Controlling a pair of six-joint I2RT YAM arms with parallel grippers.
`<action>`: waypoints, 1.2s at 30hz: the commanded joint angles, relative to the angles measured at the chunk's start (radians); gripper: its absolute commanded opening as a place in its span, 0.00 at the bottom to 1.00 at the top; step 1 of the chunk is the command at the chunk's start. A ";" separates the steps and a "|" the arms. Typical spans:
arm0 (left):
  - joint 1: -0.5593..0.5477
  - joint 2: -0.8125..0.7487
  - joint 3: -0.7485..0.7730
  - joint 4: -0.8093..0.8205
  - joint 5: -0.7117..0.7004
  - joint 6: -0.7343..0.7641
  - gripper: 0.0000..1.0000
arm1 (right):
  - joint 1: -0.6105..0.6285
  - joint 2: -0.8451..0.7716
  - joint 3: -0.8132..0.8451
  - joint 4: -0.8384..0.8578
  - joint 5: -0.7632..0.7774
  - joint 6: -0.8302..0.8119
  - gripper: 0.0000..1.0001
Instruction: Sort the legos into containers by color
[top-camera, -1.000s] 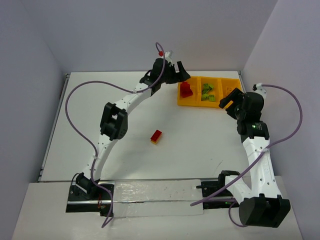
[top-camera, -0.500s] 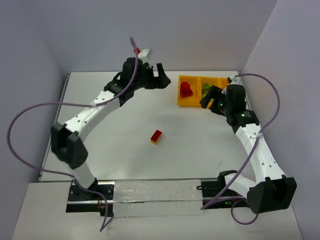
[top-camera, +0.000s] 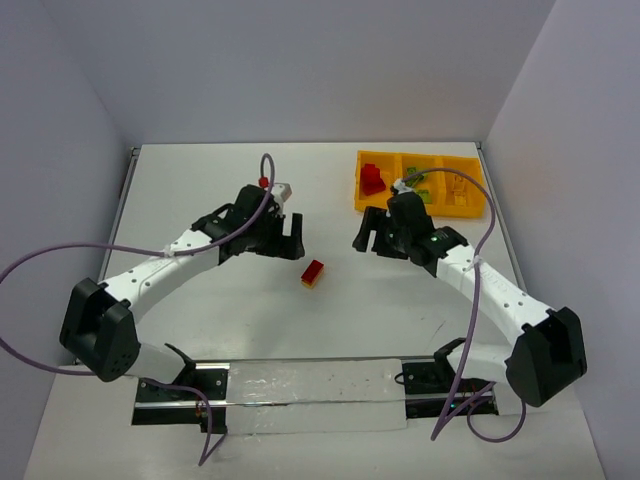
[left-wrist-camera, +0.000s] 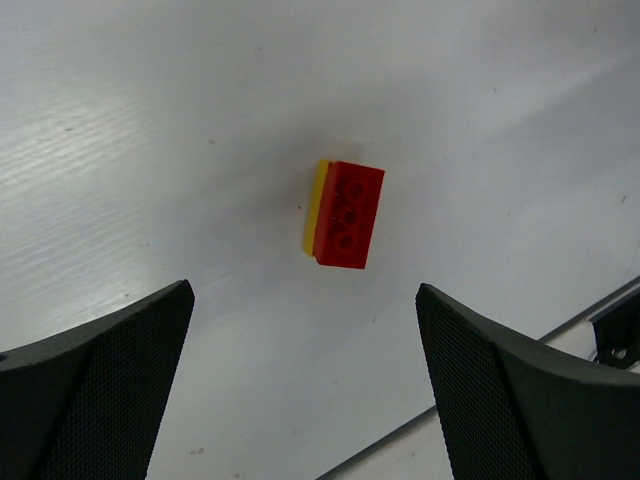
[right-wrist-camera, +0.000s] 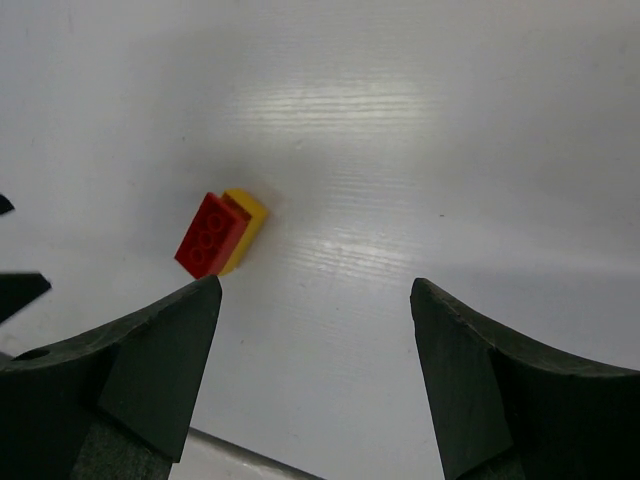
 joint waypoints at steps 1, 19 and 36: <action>-0.068 0.067 0.005 0.021 0.060 0.074 0.99 | -0.079 -0.099 -0.027 0.009 0.046 0.046 0.84; -0.177 0.343 0.115 0.056 -0.069 0.102 0.78 | -0.202 -0.167 -0.079 -0.011 -0.010 0.010 0.84; -0.179 0.395 0.182 0.036 -0.083 0.121 0.05 | -0.204 -0.131 -0.053 -0.002 -0.029 0.002 0.84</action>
